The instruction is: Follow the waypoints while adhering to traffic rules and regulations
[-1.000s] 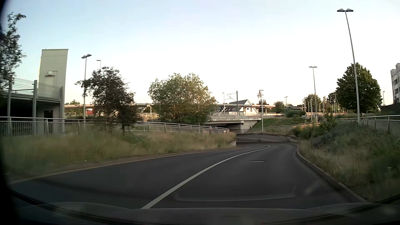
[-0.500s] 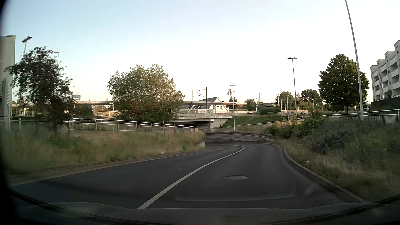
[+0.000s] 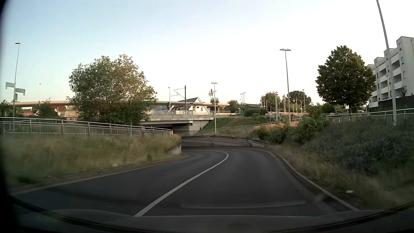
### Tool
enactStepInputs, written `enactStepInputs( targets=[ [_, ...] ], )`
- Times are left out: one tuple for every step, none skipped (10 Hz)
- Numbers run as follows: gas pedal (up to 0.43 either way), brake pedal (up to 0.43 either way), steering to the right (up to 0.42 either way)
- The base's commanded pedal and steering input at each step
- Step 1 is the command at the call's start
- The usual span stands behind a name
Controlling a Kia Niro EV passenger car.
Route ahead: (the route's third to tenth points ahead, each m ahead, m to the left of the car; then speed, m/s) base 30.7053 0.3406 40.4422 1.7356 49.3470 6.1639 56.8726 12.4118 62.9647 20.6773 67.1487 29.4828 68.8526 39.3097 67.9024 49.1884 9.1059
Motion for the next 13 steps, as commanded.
enactStepInputs(
  targets=[
    [0.0, 0.03, 0.078],
    [0.0, 0.03, 0.067],
    [0.0, 0.03, 0.059],
    [0.0, 0.03, 0.052],
    [0.0, 0.03, 0.05],
    [0.0, 0.03, 0.05],
    [0.0, 0.03, 0.049],
    [0.0, 0.03, 0.046],
    [0.0, 0.03, 0.04],
    [0.0, 0.03, 0.034],
    [0.0, 0.03, 0.03],
    [0.0, 0.03, 0.021],
    [0.0, 0.03, 0.006]
  ],
)
